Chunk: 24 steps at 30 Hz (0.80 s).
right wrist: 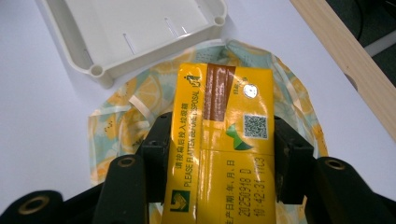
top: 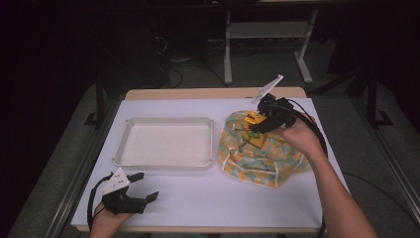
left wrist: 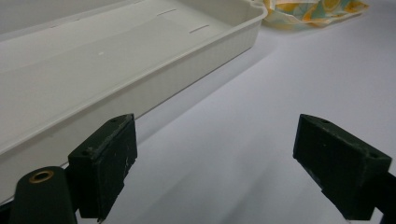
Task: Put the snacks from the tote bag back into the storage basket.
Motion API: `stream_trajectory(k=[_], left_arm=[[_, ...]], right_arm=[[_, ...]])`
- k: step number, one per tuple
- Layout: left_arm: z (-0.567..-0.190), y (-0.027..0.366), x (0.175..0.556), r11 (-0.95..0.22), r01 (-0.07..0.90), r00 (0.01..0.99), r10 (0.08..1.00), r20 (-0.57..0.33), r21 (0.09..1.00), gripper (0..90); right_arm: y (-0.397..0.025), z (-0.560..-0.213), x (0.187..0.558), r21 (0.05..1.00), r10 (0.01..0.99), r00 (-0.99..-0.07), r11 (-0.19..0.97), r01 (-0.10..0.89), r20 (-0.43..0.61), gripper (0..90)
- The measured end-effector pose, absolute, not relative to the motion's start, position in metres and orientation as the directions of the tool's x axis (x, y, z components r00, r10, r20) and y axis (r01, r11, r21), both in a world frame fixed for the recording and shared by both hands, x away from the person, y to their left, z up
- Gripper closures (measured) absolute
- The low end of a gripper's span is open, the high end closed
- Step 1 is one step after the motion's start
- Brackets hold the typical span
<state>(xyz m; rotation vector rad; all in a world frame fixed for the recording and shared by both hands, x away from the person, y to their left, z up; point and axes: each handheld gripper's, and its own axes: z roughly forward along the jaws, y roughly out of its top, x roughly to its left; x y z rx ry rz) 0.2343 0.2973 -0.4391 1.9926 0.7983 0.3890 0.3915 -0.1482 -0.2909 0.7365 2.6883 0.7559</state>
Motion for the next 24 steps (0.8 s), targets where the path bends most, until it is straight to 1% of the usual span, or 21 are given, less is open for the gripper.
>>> stream_trajectory(k=[16, 21, 24], left_arm=[[-0.439, 0.298, 0.234, -0.366, 0.38, 0.739, 0.673, -0.041, 0.85, 13.3], [-0.439, 0.299, 0.234, -0.361, 0.38, 0.737, 0.674, -0.043, 0.852, 13.3], [-0.439, 0.299, 0.234, -0.361, 0.38, 0.737, 0.674, -0.042, 0.852, 13.3]], right_arm=[[-0.131, -0.278, 0.387, 0.563, 0.496, -0.862, 0.745, 0.357, -0.11, 49.5], [-0.127, -0.276, 0.387, 0.564, 0.495, -0.864, 0.742, 0.362, -0.096, 49.5], [-0.125, -0.275, 0.388, 0.573, 0.478, -0.872, 0.746, 0.34, -0.106, 49.5]])
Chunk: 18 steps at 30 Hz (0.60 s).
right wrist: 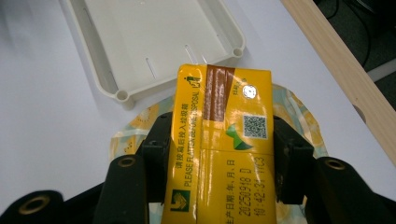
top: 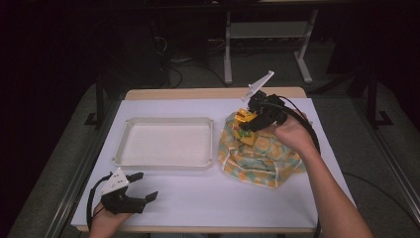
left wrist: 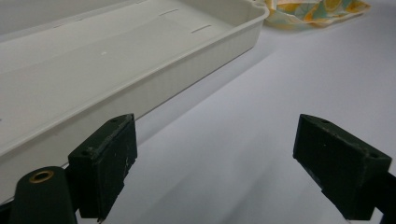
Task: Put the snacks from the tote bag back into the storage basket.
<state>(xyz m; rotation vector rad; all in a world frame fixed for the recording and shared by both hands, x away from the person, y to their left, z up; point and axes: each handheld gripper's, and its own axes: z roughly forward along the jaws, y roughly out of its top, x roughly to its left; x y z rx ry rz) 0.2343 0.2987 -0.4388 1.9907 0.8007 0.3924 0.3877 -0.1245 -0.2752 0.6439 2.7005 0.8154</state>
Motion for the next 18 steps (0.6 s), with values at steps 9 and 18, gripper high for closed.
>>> stream_trajectory(k=[9, 18], left_arm=[[-0.439, 0.299, 0.234, -0.361, 0.381, 0.737, 0.675, -0.044, 0.851, 13.3], [-0.438, 0.298, 0.234, -0.367, 0.374, 0.739, 0.673, -0.034, 0.852, 13.3]], right_arm=[[-0.116, -0.272, 0.387, 0.57, 0.459, -0.883, 0.754, 0.326, -0.101, 49.4], [-0.106, -0.27, 0.387, 0.583, 0.437, -0.895, 0.752, 0.307, -0.093, 49.4]])
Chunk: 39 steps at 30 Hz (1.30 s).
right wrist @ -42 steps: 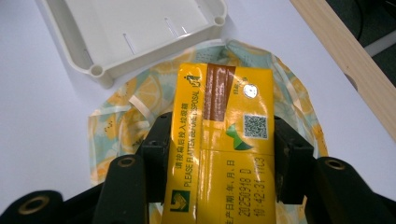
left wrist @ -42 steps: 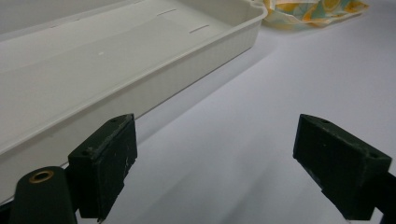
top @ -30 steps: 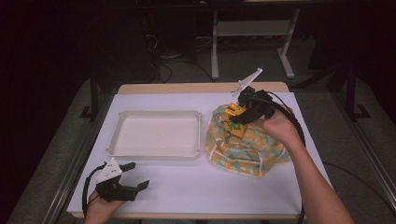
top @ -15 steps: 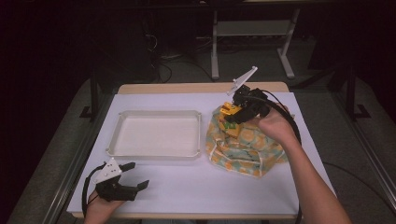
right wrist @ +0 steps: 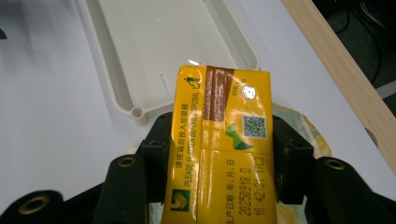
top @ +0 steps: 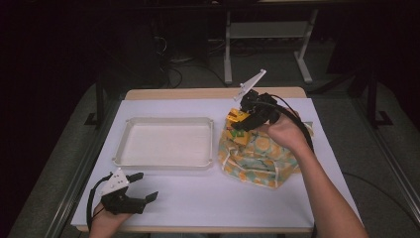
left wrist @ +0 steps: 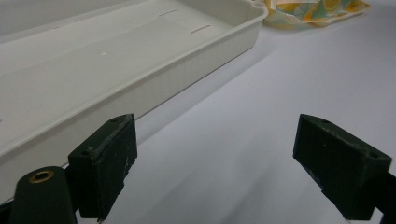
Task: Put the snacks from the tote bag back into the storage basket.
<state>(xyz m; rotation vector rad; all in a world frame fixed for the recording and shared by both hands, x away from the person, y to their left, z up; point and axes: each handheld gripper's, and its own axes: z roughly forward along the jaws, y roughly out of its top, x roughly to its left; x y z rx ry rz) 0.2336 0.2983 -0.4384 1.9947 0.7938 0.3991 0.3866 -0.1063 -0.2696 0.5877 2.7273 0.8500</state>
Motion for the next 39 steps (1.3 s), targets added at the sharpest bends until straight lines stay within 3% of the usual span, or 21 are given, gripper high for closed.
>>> stream_trajectory(k=[39], left_arm=[[-0.438, 0.3, 0.234, -0.355, 0.371, 0.738, 0.674, -0.041, 0.858, 13.3]], right_arm=[[-0.039, -0.265, 0.393, 0.604, 0.279, -0.957, 0.778, 0.176, -0.081, 49.4]])
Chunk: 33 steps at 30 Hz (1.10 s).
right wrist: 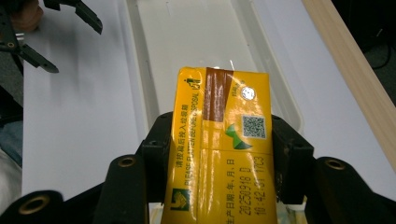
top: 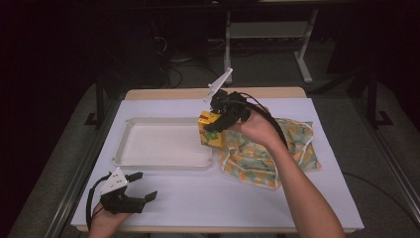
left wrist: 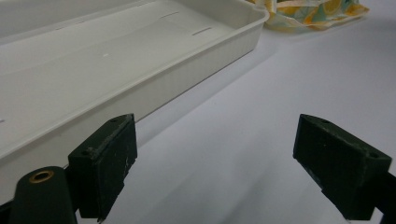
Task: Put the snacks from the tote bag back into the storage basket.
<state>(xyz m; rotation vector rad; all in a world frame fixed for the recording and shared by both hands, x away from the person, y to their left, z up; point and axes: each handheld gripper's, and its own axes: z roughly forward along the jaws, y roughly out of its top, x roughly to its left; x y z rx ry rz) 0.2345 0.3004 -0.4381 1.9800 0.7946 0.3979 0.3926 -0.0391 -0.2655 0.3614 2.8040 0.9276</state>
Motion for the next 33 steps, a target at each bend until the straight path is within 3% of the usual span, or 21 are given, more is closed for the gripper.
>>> stream_trajectory(k=[33], left_arm=[[-0.438, 0.301, 0.236, -0.365, 0.369, 0.744, 0.668, -0.036, 0.855, 13.3]], right_arm=[[-0.003, -0.281, 0.397, 0.602, 0.191, -0.979, 0.791, 0.112, -0.068, 49.5]])
